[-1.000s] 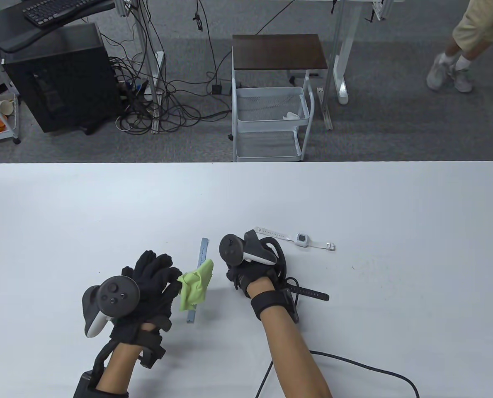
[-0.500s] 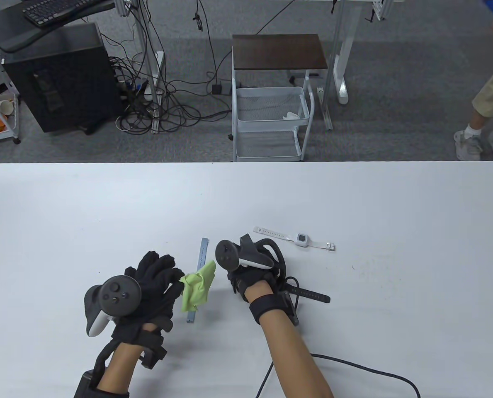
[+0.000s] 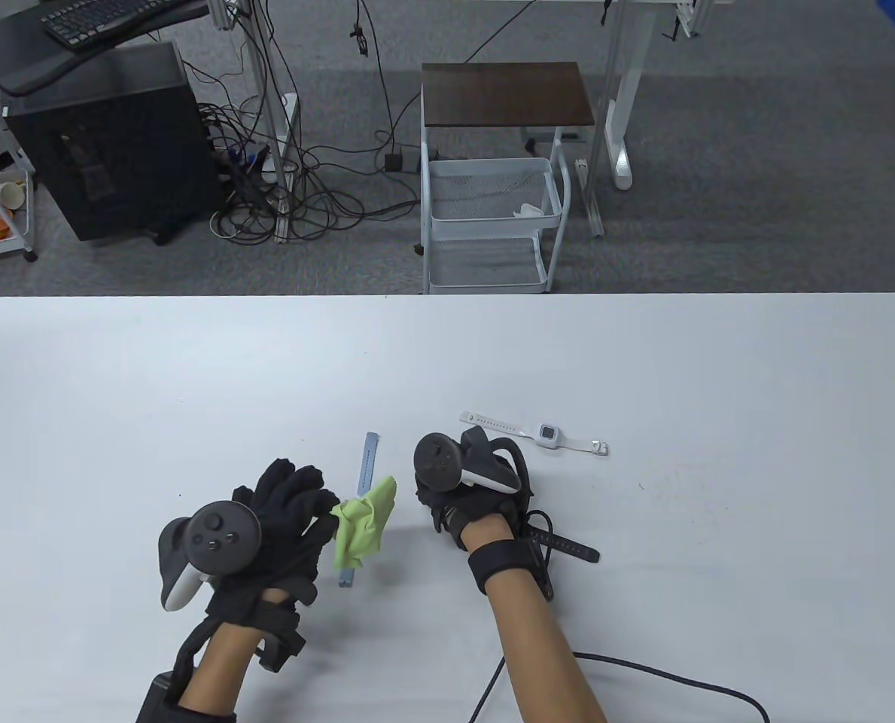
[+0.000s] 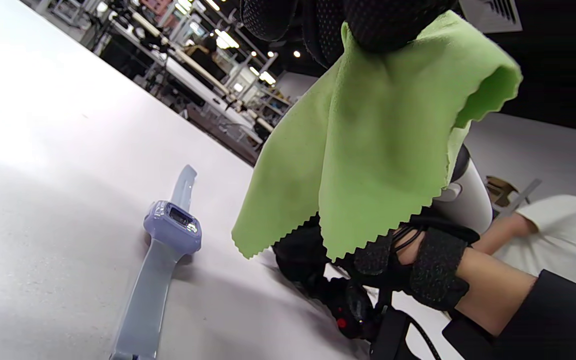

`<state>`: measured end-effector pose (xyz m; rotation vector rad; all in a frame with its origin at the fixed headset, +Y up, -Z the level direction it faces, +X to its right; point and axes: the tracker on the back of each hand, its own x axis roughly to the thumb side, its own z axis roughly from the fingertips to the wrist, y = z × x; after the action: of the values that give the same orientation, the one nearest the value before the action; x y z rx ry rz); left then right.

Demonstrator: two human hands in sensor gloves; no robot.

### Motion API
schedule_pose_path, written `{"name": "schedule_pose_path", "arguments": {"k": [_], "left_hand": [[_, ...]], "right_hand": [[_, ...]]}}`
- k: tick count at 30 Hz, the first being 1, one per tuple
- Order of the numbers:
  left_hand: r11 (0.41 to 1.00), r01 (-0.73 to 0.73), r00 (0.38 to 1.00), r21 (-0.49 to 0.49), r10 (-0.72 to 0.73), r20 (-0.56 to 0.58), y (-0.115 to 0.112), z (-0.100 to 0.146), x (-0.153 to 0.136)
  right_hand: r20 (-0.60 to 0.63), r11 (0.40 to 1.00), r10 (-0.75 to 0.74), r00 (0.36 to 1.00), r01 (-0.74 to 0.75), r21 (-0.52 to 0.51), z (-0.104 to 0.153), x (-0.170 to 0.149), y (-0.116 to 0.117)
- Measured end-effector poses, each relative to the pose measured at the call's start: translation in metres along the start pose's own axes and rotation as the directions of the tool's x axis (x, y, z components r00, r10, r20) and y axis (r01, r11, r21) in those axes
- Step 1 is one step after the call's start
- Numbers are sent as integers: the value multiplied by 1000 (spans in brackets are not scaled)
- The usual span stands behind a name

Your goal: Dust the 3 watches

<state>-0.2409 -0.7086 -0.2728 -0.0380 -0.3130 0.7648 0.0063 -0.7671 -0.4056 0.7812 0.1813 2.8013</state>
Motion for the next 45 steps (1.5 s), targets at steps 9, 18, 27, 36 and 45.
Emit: {"name": "schedule_pose_path", "arguments": {"k": [9, 18, 27, 36, 45], "left_hand": [[998, -58, 998, -25, 59, 27, -7, -2, 2], [975, -212, 977, -60, 213, 25, -13, -3, -3], [977, -205, 978, -65, 207, 25, -15, -4, -3], [983, -165, 984, -83, 169, 51, -22, -4, 4], [985, -132, 988, -107, 140, 71, -27, -5, 8]], "right_hand": [[65, 979, -124, 990, 133, -157, 25, 3, -37], [149, 902, -292, 945, 324, -284, 59, 3, -60], [244, 793, -368, 897, 440, -421, 99, 6, -82], [345, 672, -428, 835, 549, -497, 125, 19, -103], [432, 541, -506, 747, 665, -515, 137, 34, -112]]}}
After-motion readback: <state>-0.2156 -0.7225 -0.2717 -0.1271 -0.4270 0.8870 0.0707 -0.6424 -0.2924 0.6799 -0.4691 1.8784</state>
